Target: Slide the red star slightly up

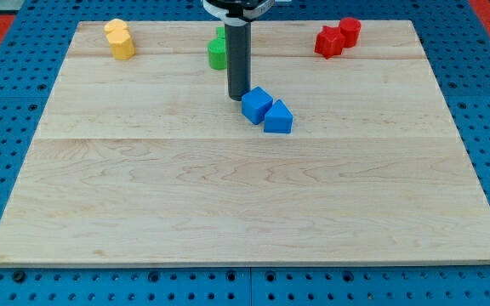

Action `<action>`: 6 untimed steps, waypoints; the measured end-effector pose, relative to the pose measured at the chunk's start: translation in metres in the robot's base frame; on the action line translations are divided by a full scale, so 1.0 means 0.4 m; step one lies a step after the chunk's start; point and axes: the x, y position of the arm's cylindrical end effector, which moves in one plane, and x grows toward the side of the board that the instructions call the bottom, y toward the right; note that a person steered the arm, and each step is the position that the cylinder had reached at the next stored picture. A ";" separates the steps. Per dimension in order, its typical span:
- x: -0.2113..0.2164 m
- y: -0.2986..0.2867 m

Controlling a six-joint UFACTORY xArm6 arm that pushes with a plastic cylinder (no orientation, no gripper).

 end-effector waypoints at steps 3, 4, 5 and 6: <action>-0.122 0.244; -0.195 0.358; -0.302 0.391; -0.394 0.382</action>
